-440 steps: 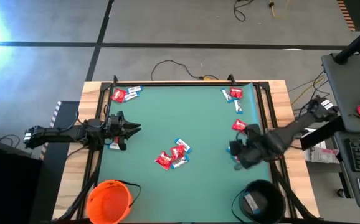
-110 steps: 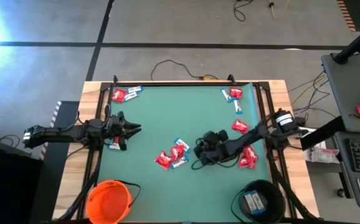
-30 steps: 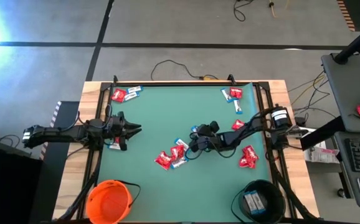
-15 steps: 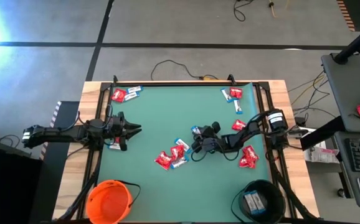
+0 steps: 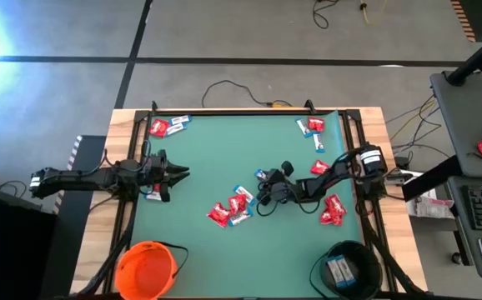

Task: Sort candy by brand, put in halloween buckets
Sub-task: Put the white chocolate into the black bucket

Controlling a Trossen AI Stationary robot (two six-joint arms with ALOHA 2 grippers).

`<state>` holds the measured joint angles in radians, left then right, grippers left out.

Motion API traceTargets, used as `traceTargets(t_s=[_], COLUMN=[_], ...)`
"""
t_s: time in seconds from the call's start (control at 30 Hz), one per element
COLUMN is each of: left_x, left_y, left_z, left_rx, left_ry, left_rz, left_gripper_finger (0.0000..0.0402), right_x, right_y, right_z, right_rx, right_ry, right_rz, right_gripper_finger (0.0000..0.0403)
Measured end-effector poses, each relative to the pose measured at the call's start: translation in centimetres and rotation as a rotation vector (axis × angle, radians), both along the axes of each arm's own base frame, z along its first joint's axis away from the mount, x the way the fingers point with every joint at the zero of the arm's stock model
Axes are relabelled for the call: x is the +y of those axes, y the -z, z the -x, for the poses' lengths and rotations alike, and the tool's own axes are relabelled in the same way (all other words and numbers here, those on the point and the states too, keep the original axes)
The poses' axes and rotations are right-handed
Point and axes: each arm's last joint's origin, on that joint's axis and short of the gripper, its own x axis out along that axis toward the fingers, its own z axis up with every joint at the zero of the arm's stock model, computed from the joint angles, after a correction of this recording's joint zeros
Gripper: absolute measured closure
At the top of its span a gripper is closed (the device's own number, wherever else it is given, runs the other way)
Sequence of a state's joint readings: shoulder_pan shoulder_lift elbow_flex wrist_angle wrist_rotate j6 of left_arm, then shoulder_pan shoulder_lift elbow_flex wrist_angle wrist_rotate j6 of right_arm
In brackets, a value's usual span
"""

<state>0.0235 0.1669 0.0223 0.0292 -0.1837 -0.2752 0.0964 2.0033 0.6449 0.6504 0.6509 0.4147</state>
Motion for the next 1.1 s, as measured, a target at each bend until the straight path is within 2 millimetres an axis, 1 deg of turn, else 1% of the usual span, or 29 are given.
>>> traceTargets(t_s=[0.17, 0.27, 0.33, 0.4, 0.5, 0.63, 0.73, 0.8, 0.9, 1.0, 1.1], left_x=[0.0, 0.0, 0.0, 0.0, 0.0, 0.0, 0.0, 0.0, 0.0, 0.0, 0.0], left_y=[0.0, 0.0, 0.0, 0.0, 0.0, 0.0, 0.0, 0.0, 0.0, 0.0, 0.0], left_z=[0.0, 0.0, 0.0, 0.0, 0.0, 0.0, 0.0, 0.0, 0.0, 0.0, 0.0], left_rx=[0.000, 0.000, 0.000, 0.000, 0.002, 0.002, 0.002, 0.002, 0.002, 0.002, 0.002], left_ry=[0.000, 0.000, 0.000, 0.000, 0.000, 0.000, 0.000, 0.000, 0.000, 0.000, 0.000], left_rz=[0.000, 0.000, 0.000, 0.000, 0.000, 0.000, 0.000, 0.000, 0.000, 0.000, 0.000], left_gripper_finger=[0.0326, 0.0326, 0.0326, 0.0326, 0.0326, 0.0326, 0.0326, 0.0326, 0.0326, 0.0326, 0.0326], right_x=[0.0, 0.1, 0.3, 0.7, 1.1, 1.8, 3.1, 4.2, 5.9, 8.1, 10.3], right_y=[-3.6, -5.9, -8.0, -10.3, -13.4, -18.4, -22.1, -24.5, -27.3, -28.7, -28.9], right_z=[0.0, 0.7, 0.8, 0.9, 1.5, 2.3, 3.2, 3.9, 5.5, 7.4, 9.4], right_rx=[0.016, 0.041, 0.026, 0.007, 0.048, 0.087, 0.113, 0.119, 0.201, 0.336, 0.444], right_ry=[-0.060, -0.095, -0.123, -0.168, -0.226, -0.302, -0.390, -0.411, -0.409, -0.393, -0.394], right_rz=[0.029, -0.002, -0.043, -0.089, -0.184, -0.414, -0.567, -0.647, -0.783, -0.901, -0.931], right_gripper_finger=[0.0286, 0.0287, 0.0290, 0.0291, 0.0290, 0.0290, 0.0293, 0.0293, 0.0292, 0.0291, 0.0292])
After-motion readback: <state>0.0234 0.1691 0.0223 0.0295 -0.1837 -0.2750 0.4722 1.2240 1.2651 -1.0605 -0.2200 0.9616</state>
